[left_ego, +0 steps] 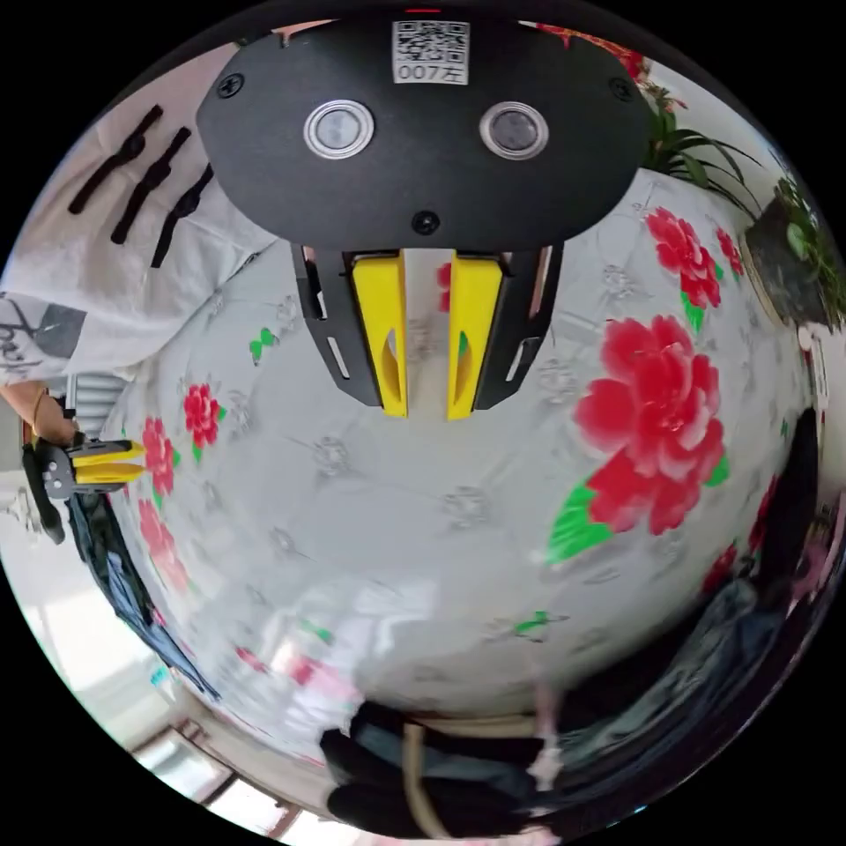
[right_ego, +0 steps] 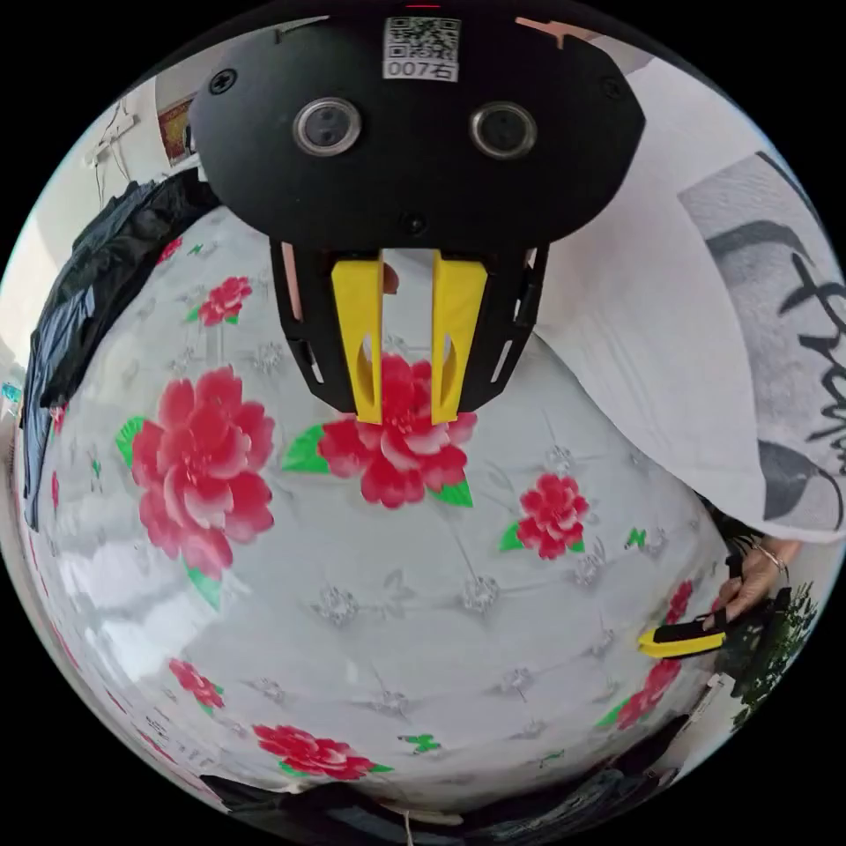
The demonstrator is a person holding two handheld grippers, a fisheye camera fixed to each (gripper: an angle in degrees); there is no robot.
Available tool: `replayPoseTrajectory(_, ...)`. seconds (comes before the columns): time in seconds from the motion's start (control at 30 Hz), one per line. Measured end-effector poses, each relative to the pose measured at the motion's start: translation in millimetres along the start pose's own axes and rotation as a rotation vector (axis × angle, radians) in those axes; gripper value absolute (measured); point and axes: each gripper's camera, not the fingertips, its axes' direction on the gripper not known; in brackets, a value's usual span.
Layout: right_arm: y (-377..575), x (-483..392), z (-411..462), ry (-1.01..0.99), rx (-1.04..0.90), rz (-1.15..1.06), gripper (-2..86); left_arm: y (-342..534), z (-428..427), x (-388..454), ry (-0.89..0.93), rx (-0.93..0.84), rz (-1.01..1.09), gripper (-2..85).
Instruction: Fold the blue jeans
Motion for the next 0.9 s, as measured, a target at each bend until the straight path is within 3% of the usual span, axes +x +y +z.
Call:
replayPoseTrajectory(0.1,26,-20,29,0.036,-0.063,-0.002,4.8,-27,-6,52,-0.025,-0.025,0.084,6.1)
replayPoseTrajectory(0.17,42,-30,21,0.027,0.122,0.034,5.0,-50,-13,87,0.000,-0.035,0.123,6.5)
replayPoseTrajectory(0.47,73,9,6,-0.240,0.336,0.130,4.9,-88,-4,198,-0.201,-0.119,0.183,4.8)
replayPoseTrajectory(0.6,125,92,-10,-0.204,0.502,0.499,7.2,-96,-7,210,-0.218,-0.110,0.134,3.8)
replayPoseTrajectory(0.77,284,254,-49,0.057,0.674,1.110,9.1,-123,-7,231,-0.274,-0.199,0.110,3.4)
replayPoseTrajectory(0.9,373,330,-70,0.263,0.636,1.349,10.0,-139,-6,240,-0.300,-0.247,0.046,3.3)
